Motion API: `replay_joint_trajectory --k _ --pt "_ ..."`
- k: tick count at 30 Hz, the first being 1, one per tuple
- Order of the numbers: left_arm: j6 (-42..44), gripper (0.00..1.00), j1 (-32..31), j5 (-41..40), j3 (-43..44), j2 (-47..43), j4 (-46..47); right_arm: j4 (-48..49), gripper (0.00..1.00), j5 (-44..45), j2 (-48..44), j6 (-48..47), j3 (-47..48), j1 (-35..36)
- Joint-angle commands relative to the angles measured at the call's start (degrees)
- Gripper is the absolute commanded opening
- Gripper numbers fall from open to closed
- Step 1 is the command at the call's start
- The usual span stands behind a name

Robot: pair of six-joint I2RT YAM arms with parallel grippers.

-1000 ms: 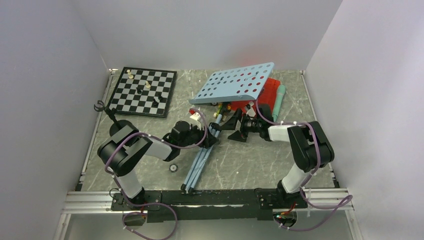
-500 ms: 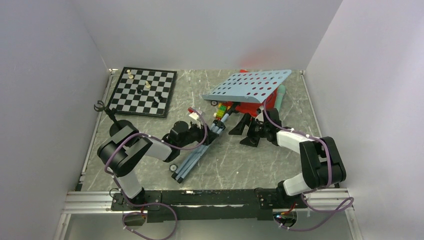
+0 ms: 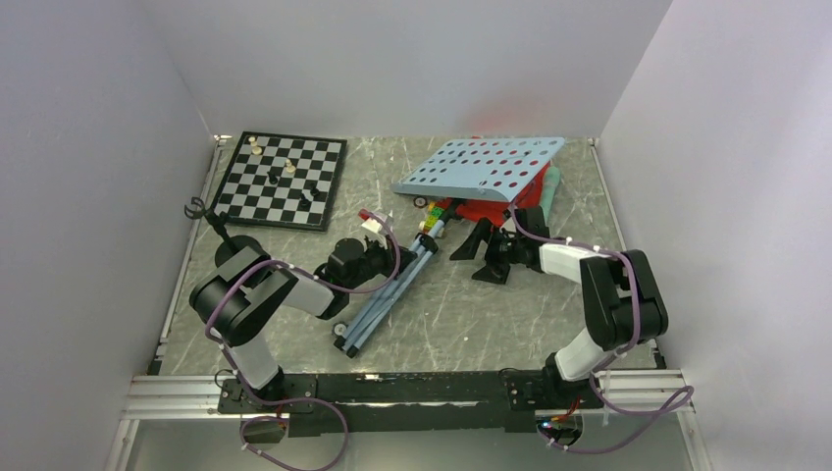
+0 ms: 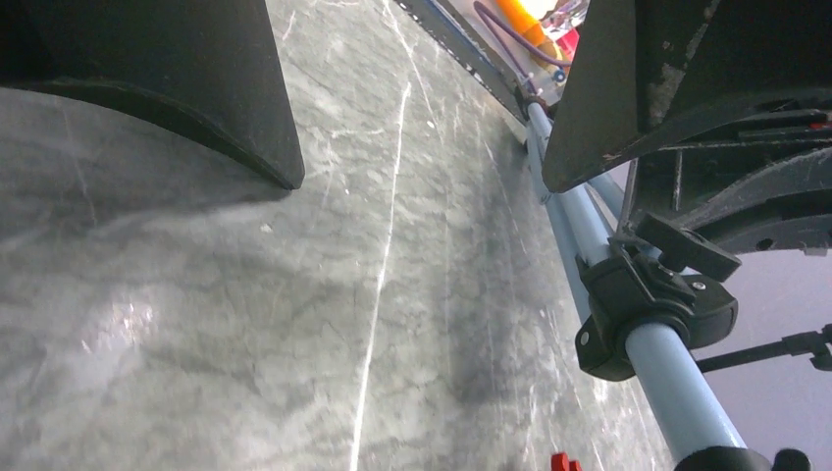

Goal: Pack up the instrument practice props

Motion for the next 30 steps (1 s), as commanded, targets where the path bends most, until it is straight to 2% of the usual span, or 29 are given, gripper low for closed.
replay_joint_trajectory --k 1,10,20,30 --pt "2.21 0.0 -0.34 0.51 -0.52 -2.32 7.21 -6.28 0.99 8.09 6.44 -7.46 3.27 -0.18" --pt "2.52 0.0 -1.75 0.46 -0.12 -3.42 8.08 -15.78 0.98 13.19 12.61 -12.47 8.92 2.23" --pt "2.53 0.0 -2.75 0.14 0.76 -5.21 8.49 -26.33 0.99 27.21 19.62 -18.71 17.43 7.45" --pt "3.21 0.0 -2.81 -2.14 1.31 -6.6 8.74 -27.68 0.99 29.8 17.4 -18.42 13.21 10.2"
